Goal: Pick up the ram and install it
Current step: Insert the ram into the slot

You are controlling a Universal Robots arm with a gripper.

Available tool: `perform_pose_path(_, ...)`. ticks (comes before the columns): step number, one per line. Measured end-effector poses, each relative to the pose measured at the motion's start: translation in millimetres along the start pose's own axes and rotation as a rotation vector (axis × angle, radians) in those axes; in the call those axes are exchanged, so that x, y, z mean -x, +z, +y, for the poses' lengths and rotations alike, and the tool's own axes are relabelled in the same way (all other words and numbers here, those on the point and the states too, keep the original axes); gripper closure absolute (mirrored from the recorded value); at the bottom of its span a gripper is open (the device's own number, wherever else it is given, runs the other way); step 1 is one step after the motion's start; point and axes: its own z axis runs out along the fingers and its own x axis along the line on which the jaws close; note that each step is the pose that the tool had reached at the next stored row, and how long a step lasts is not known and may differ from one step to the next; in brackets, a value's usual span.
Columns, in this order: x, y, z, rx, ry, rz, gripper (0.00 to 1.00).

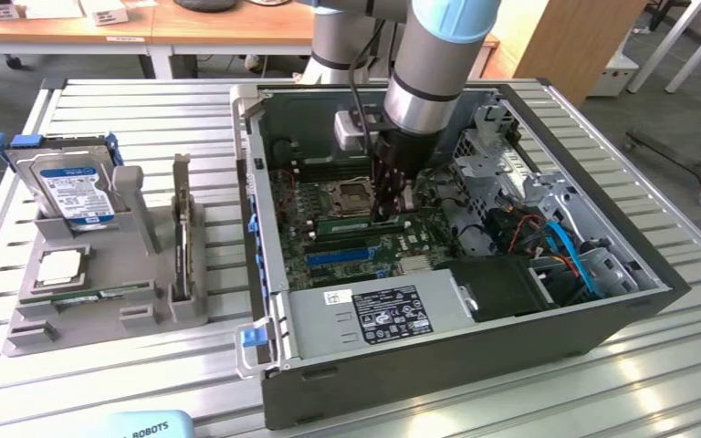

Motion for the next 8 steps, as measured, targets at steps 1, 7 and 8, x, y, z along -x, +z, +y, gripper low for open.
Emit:
perform_pose_path(1, -0.1, 0.4, 0.0, 0.0, 0.0, 0.0001, 0.88)
perform_pose_path(7, -0.1, 3.6, -0.1, 0.0001, 0.0, 0.0001, 0.88)
perform_pose_path(8, -0.1, 3.6, -0.1, 0.0001, 0.0, 0.0002, 0.88)
